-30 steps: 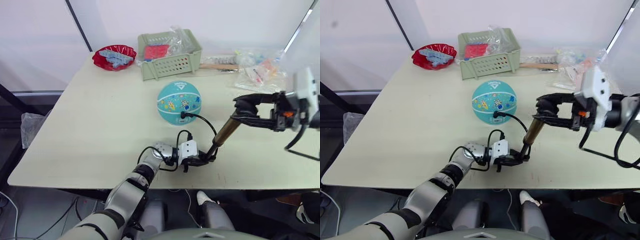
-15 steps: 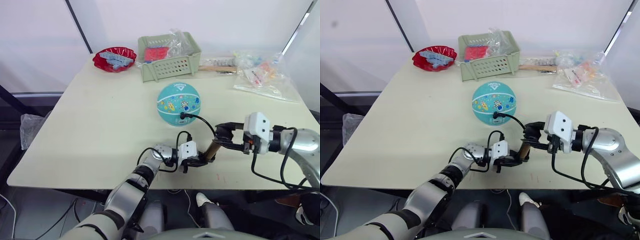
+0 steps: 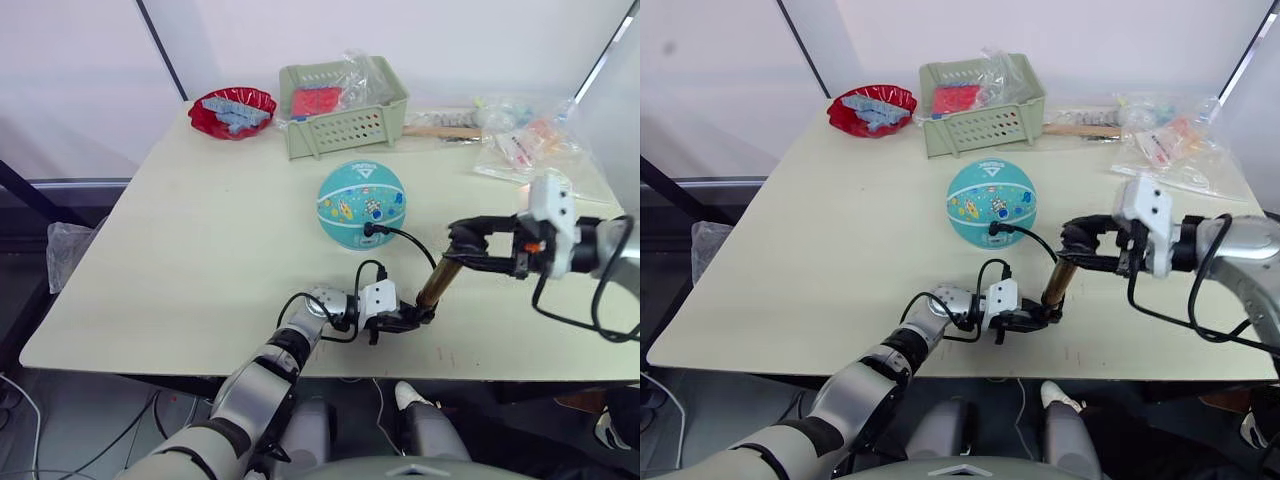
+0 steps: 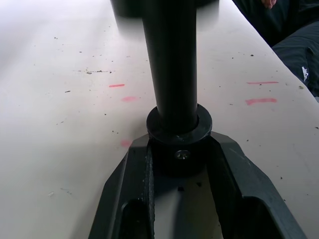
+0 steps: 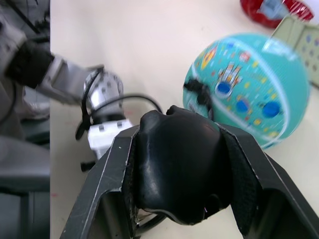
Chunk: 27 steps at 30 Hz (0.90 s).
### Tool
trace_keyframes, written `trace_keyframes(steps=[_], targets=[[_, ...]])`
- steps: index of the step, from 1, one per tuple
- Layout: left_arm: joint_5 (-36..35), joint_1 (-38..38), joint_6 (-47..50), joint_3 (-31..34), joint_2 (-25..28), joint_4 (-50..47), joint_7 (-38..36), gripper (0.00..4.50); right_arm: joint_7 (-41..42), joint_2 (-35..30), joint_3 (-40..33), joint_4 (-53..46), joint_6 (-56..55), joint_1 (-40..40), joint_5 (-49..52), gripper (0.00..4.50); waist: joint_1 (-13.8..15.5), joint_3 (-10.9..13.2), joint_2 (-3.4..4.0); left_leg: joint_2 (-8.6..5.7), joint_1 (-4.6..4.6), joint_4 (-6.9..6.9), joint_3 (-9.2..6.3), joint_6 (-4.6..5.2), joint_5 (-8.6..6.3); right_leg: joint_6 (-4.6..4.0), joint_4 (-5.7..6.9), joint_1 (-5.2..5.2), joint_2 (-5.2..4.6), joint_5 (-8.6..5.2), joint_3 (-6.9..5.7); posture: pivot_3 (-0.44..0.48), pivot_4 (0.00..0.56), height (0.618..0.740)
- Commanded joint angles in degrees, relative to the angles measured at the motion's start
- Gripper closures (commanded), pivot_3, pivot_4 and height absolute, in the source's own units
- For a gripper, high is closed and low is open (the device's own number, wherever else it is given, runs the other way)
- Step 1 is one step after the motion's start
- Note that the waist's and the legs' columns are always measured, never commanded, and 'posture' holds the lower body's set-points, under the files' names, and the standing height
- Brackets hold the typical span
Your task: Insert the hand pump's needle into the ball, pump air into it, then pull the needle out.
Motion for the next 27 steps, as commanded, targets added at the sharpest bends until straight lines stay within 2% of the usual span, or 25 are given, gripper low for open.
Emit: trace_keyframes(steps=[1,8,12,16,19,23,27], targets=[[3.7,2.9,2.5,-1.8,1.7,4.9,0.6,3.47,0.0,-3.3,-8.8,-1.5,2.3,-5.3,5.0,2.56,0.0,0.1,0.03,0.0,0.0,0.0,0.01,0.0,0.0,0.0,0.0,0.0,-0.04,0.0,0.01,0.0,0.15,0.736],[3.7,2.8,2.4,-1.8,1.6,4.9,0.6,3.47,0.4,-6.8,-13.2,0.2,7.4,-11.3,11.9,2.56,0.0,0.2,0.12,0.03,0.0,0.0,0.0,0.0,0.0,0.01,0.0,-0.01,-0.07,0.0,0.0,0.0,0.15,0.736],[3.7,2.8,2.4,-1.8,1.6,4.9,0.6,3.47,-0.5,-7.1,-13.2,0.2,9.0,-13.1,13.4,2.56,0.0,0.3,0.21,0.04,0.01,0.0,0.01,0.0,0.0,0.01,0.0,-0.01,-0.1,0.0,0.0,0.0,0.15,0.736],[3.7,3.0,2.2,-1.9,1.8,4.8,0.6,3.47,-0.3,-6.3,-10.0,-1.7,7.9,-8.7,9.7,2.56,0.0,0.2,0.21,0.04,0.0,-0.01,0.02,0.0,0.0,0.01,0.0,-0.01,-0.11,0.0,0.02,0.0,0.15,0.736],[3.8,3.1,2.1,-1.9,1.9,4.7,0.6,3.47,0.6,-5.9,-5.6,-3.0,3.6,-2.7,3.5,2.56,-0.1,0.2,0.18,0.04,0.04,-0.02,0.0,0.0,0.0,0.02,0.0,0.01,-0.08,-0.01,0.0,0.0,0.15,0.736],[3.8,3.1,2.1,-2.0,1.9,4.7,0.6,3.47,0.2,-4.3,-2.7,-2.5,-0.8,0.9,-1.3,2.56,-0.3,-0.2,-0.08,0.05,0.18,-0.03,0.01,0.0,0.0,0.13,0.0,0.05,0.0,-0.07,0.01,0.0,0.15,0.736],[3.8,3.0,2.1,-1.9,2.1,4.7,0.8,3.47,-1.3,-0.1,3.6,-1.4,-6.4,6.0,-7.4,2.56,-0.3,-0.5,-0.41,0.1,0.22,-0.03,-0.03,0.0,0.0,0.24,0.01,0.06,0.03,-0.14,-0.01,0.0,0.15,0.736]])
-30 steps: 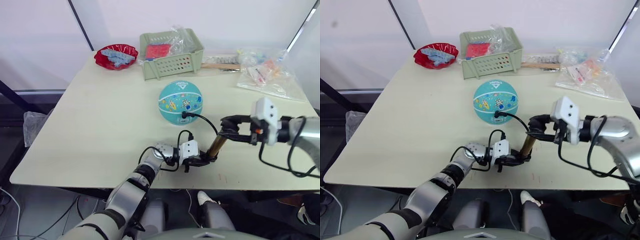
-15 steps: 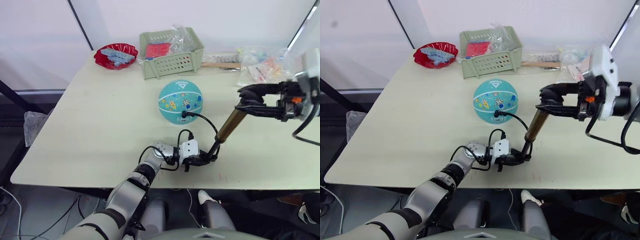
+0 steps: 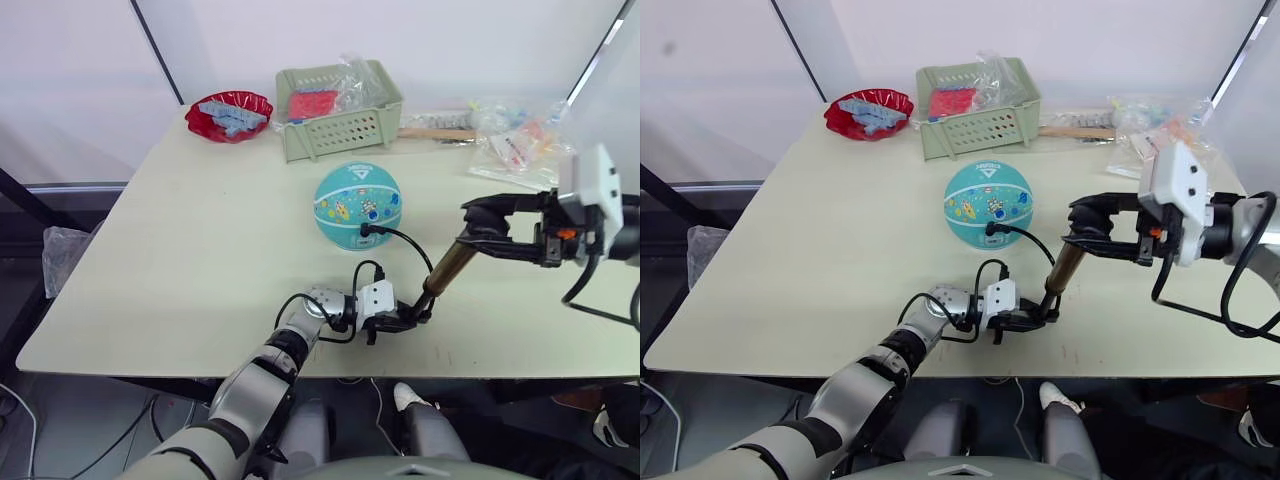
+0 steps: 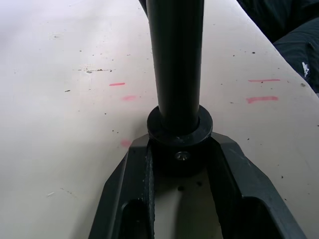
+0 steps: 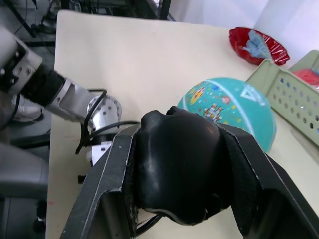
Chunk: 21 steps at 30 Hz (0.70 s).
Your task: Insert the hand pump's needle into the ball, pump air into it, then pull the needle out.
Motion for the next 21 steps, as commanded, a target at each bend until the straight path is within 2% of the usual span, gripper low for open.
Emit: trace_keyframes(steps=[1,4,10,17,21], targets=[[3.5,2.6,2.1,-1.8,1.5,4.6,0.2,3.47,-2.6,3.4,8.5,2.3,-4.5,5.2,-10.4,2.56,0.0,-0.2,-0.16,0.0,0.0,0.0,-0.01,0.0,0.0,-0.02,0.0,0.0,0.03,0.0,0.0,0.0,0.15,0.736],[3.6,2.6,2.2,-1.7,1.5,4.6,0.2,3.47,-4.2,7.2,11.4,4.5,-8.6,7.6,-14.4,2.56,0.0,-0.4,-0.17,0.0,0.04,-0.05,0.02,0.0,0.0,-0.08,0.0,0.01,0.04,0.04,0.03,0.0,0.15,0.736],[3.5,2.4,2.3,-1.7,1.6,4.5,0.1,3.47,-3.8,9.3,14.4,9.2,-15.2,9.4,-20.6,2.56,-0.1,-0.5,-0.16,0.0,0.08,-0.04,0.04,0.0,0.0,-0.07,0.0,0.02,0.09,0.03,0.05,0.0,0.15,0.736],[3.5,2.3,2.4,-1.6,1.7,4.6,0.0,3.47,-2.7,8.7,9.6,6.2,-11.6,5.6,-15.2,2.56,0.1,-0.3,-0.08,-0.02,0.04,-0.04,0.03,0.0,0.0,-0.22,0.0,0.0,0.1,0.12,0.03,0.0,0.15,0.736],[3.5,2.3,2.4,-1.6,1.7,4.7,0.0,3.47,-1.5,5.4,3.5,3.0,-4.3,-0.9,-7.1,2.56,0.2,0.1,0.16,-0.04,-0.07,-0.04,0.04,0.0,0.0,-0.23,0.0,-0.03,0.08,0.13,0.04,0.0,0.15,0.736]])
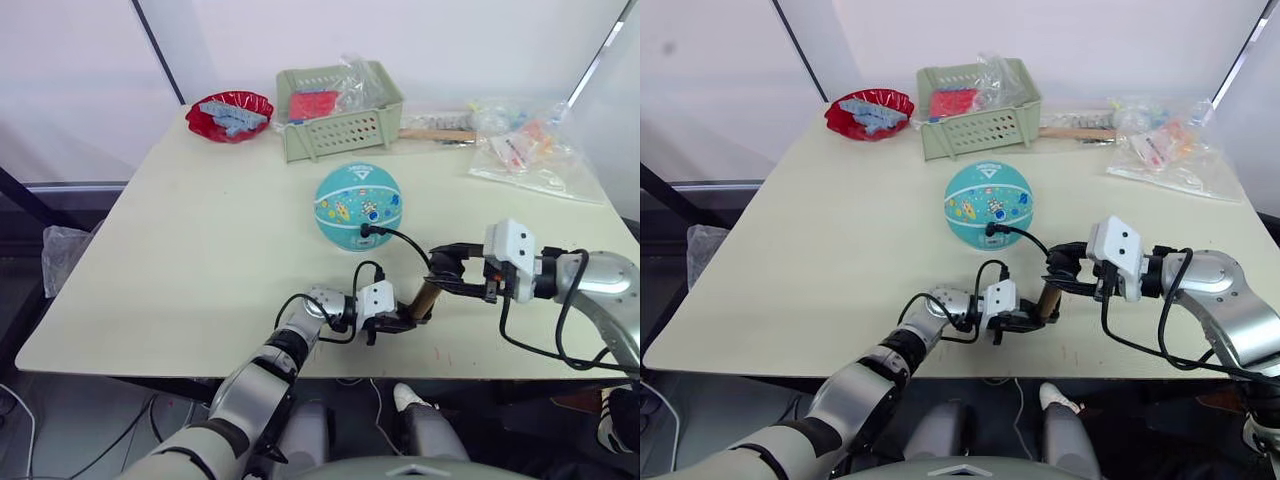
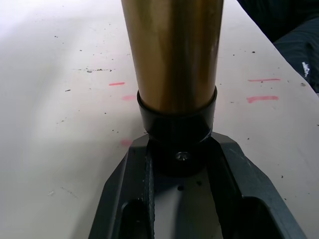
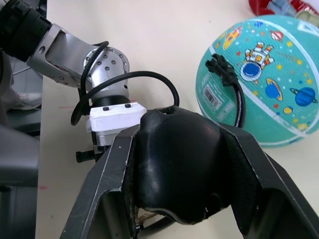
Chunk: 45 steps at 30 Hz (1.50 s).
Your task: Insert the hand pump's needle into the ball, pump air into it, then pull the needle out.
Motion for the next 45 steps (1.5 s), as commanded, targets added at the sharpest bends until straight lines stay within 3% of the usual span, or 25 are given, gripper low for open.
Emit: trace_keyframes(steps=[1,9,18,24,33,40,45], targets=[[3.4,2.6,2.4,-1.6,1.7,4.6,0.1,3.47,0.7,-4.5,-9.4,-3.5,7.1,-7.5,7.9,2.56,0.0,0.4,0.35,-0.02,-0.05,0.01,0.01,0.0,0.0,0.0,0.0,-0.02,-0.04,0.01,0.01,0.0,0.15,0.736],[3.4,2.4,2.4,-1.7,1.5,4.7,0.1,3.47,2.3,-11.7,-18.8,-3.1,18.9,-17.0,21.6,2.56,0.1,0.7,0.39,-0.04,-0.13,0.02,-0.03,0.0,0.0,-0.01,-0.01,-0.04,-0.15,0.01,-0.04,0.0,0.15,0.736],[3.4,2.5,2.3,-1.8,1.3,4.7,0.2,3.47,0.8,-13.3,-20.7,-2.2,25.2,-23.2,28.5,2.56,0.1,0.8,0.51,0.0,-0.15,0.01,-0.02,0.0,0.0,0.0,-0.01,-0.06,-0.25,0.01,-0.02,0.0,0.15,0.736],[3.3,2.8,2.3,-1.8,1.3,4.4,0.3,3.47,0.8,-11.9,-15.4,-6.0,21.5,-15.1,21.1,2.56,0.0,0.8,0.55,-0.01,-0.13,0.0,-0.03,0.0,0.0,0.01,-0.01,-0.04,-0.23,0.0,-0.04,0.0,0.15,0.736],[3.3,3.1,2.3,-1.7,1.3,4.1,0.6,3.47,-0.5,-5.3,-3.3,-3.9,5.6,0.0,3.0,2.56,-0.2,-0.1,-0.1,0.02,0.09,-0.05,-0.03,0.0,0.0,0.21,-0.01,0.02,-0.05,-0.13,-0.03,0.0,0.15,0.736],[3.3,2.9,2.4,-1.5,1.6,4.1,0.6,3.47,-1.1,-1.4,1.3,2.0,-4.6,5.2,-6.5,2.56,-0.3,-0.3,-0.15,0.02,0.15,-0.05,0.0,0.0,0.0,0.21,-0.01,0.05,-0.05,-0.13,0.0,0.0,0.15,0.736],[3.2,2.7,2.5,-1.4,1.7,4.2,0.5,3.47,-0.6,-0.6,0.6,2.7,-5.4,4.2,-6.0,2.56,-0.1,-0.2,-0.11,0.0,0.14,-0.05,0.0,0.0,0.0,0.15,-0.01,0.04,-0.04,-0.09,-0.01,0.0,0.15,0.736]])
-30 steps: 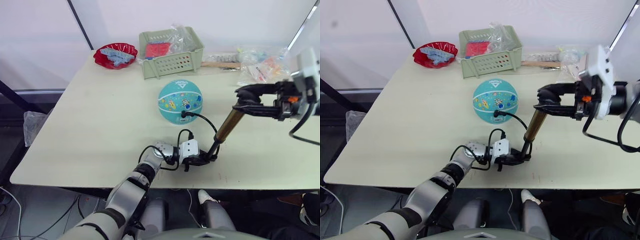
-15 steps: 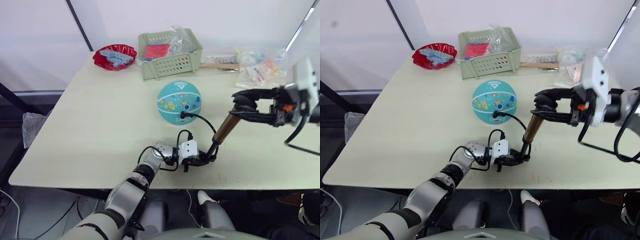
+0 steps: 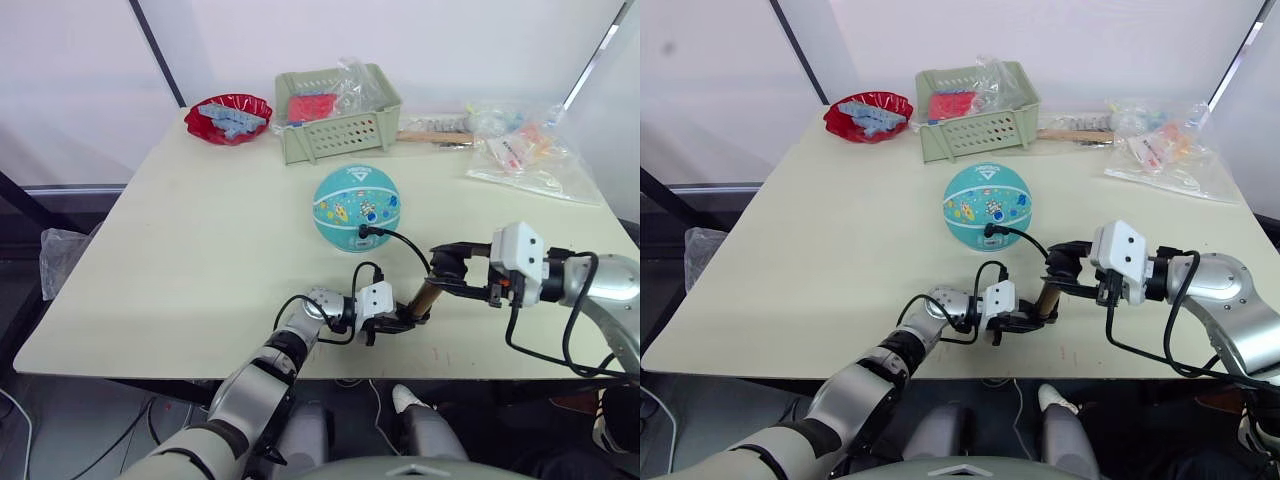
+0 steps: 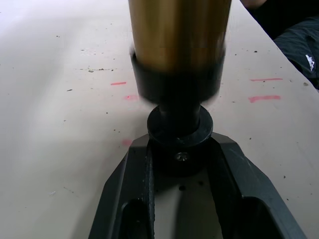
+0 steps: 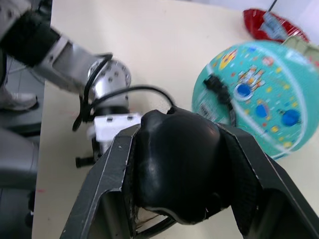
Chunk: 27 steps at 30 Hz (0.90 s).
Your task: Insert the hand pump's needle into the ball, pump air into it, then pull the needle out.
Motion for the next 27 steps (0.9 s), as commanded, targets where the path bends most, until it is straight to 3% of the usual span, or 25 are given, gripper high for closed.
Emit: trace_keyframes(steps=[1,14,27], targets=[[3.0,2.4,2.5,-1.4,1.6,4.3,-0.1,3.47,-0.1,-1.1,-0.8,2.7,2.2,-0.4,-2.3,2.56,0.0,0.1,0.09,-0.01,-0.04,0.0,0.0,0.0,0.0,-0.07,0.0,-0.02,-0.01,0.05,0.01,0.0,0.15,0.736],[3.0,2.0,2.6,-1.4,1.4,4.8,-0.4,3.47,3.4,-8.5,-14.3,-1.3,17.1,-14.5,14.9,2.56,0.3,0.9,0.35,-0.06,-0.26,0.01,-0.02,0.0,0.0,-0.15,-0.02,-0.09,-0.1,0.09,-0.02,0.0,0.15,0.736],[3.0,2.3,2.4,-1.5,1.1,4.8,-0.1,3.47,4.2,-15.8,-20.7,0.4,27.3,-23.5,24.0,2.56,0.3,1.2,0.52,-0.03,-0.27,0.02,0.0,0.0,0.0,-0.14,-0.02,-0.1,-0.2,0.09,-0.01,0.0,0.15,0.736]])
